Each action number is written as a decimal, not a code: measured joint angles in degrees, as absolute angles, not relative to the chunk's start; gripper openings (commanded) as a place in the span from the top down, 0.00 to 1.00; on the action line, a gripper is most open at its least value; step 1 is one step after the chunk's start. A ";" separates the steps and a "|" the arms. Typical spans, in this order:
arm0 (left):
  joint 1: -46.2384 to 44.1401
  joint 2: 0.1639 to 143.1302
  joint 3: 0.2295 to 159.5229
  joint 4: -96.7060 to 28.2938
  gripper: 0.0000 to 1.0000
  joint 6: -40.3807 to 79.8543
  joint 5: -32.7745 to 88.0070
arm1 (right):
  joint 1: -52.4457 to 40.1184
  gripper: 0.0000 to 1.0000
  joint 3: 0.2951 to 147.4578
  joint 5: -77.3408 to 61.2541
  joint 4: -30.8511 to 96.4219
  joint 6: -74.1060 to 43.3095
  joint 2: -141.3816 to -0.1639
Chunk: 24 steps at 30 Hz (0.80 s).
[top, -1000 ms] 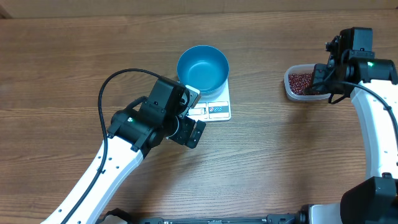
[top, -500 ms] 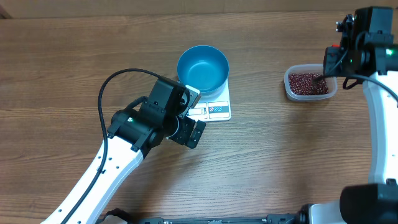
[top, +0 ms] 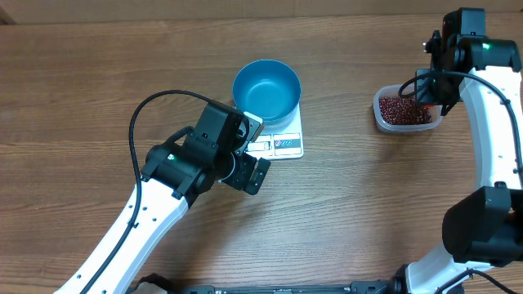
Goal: Scoop item into bowl and weigh 150g on scale
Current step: 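Lower the red scoop with the right gripper into the bean tub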
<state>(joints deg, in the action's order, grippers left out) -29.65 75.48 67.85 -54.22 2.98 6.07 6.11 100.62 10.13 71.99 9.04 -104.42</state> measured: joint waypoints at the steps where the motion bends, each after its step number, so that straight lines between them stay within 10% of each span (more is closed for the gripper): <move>1: -29.65 75.48 67.85 -54.22 0.00 2.98 6.07 | 6.07 0.96 100.62 10.09 72.01 9.17 -104.42; 24: -29.65 75.48 67.85 -54.22 0.00 2.98 6.07 | 5.91 0.96 97.93 11.62 68.49 9.72 -107.68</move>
<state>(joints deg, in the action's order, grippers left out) -29.65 75.48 67.85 -54.22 2.98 6.07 5.91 97.93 11.62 68.49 9.72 -107.68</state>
